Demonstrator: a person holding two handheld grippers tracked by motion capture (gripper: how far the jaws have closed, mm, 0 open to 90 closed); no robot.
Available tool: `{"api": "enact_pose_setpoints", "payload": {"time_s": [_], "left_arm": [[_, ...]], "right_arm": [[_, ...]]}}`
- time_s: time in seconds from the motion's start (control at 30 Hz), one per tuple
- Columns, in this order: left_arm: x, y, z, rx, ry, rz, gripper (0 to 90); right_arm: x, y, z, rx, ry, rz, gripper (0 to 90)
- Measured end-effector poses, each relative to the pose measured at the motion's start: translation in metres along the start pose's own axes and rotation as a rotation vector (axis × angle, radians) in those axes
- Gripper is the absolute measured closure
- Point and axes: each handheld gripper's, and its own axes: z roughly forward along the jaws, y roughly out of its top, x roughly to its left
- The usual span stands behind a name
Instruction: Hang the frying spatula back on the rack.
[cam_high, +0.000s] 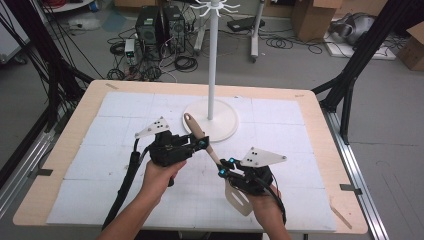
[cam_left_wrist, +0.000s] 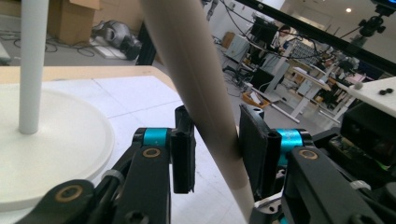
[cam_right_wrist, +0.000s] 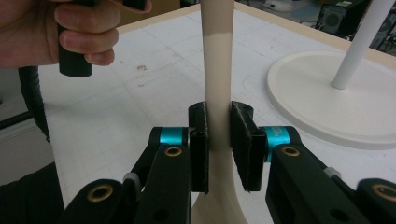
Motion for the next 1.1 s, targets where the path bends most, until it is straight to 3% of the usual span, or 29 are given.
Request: {"api": "enact_pose_setpoints", "payload": {"time_s": [0.1, 0.27, 0.33, 0.57, 0.7, 0.83, 1.1], "left_arm": [[-0.006, 0.004, 0.001, -0.012, -0.034, 0.000, 72.0], [-0.015, 0.009, 0.003, -0.023, -0.060, 0.043, 74.4], [-0.022, 0.012, 0.003, -0.017, -0.074, 0.085, 74.5], [-0.032, 0.020, 0.001, -0.020, -0.095, 0.156, 74.7], [-0.039, 0.028, -0.003, -0.015, -0.104, 0.234, 74.7], [-0.038, 0.032, -0.008, -0.017, -0.123, 0.249, 74.7], [-0.036, 0.036, -0.016, 0.004, -0.196, 0.283, 74.7]], "right_arm": [[0.001, 0.000, 0.001, -0.002, 0.005, -0.004, 77.3], [0.001, 0.002, 0.000, -0.025, 0.022, -0.010, 77.2], [0.000, 0.002, -0.001, -0.037, 0.044, -0.008, 77.0], [-0.001, 0.005, -0.006, -0.075, 0.106, 0.004, 76.0], [-0.003, 0.006, -0.007, -0.097, 0.162, 0.012, 71.4], [-0.005, 0.006, -0.008, -0.108, 0.185, 0.007, 68.4], [-0.008, 0.009, -0.009, -0.147, 0.288, -0.020, 58.3]]}}
